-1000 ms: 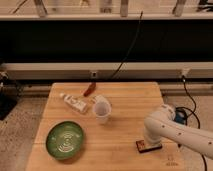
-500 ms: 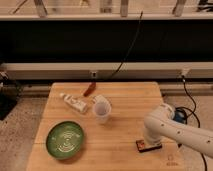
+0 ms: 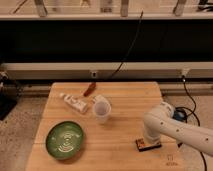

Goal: Push the eraser across the table

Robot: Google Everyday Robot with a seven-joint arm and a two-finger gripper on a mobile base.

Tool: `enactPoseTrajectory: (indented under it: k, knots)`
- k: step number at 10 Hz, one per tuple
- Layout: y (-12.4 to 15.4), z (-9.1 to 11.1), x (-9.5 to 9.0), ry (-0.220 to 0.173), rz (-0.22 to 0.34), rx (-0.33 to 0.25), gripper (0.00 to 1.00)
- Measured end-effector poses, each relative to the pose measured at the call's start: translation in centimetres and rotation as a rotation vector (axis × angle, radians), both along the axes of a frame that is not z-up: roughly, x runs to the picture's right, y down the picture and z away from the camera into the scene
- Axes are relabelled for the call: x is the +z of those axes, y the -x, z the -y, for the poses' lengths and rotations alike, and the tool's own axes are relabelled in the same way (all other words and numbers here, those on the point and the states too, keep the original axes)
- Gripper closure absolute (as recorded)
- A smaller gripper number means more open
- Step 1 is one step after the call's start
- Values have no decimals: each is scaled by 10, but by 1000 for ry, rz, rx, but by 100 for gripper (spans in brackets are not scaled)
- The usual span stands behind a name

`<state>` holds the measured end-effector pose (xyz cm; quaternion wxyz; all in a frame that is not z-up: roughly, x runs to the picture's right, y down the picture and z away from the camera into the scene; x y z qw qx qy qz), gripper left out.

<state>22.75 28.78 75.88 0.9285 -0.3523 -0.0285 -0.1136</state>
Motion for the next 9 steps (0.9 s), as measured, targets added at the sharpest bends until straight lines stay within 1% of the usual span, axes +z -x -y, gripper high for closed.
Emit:
enactPoseTrajectory:
  k: [2, 7, 8, 9]
  knots:
    - [-1, 1, 5, 4, 4, 4, 98]
    - [-3, 4, 3, 6, 2, 2, 98]
    - [-3, 6, 10, 10, 8, 4, 98]
    - [-3, 6, 10, 11, 8, 2, 98]
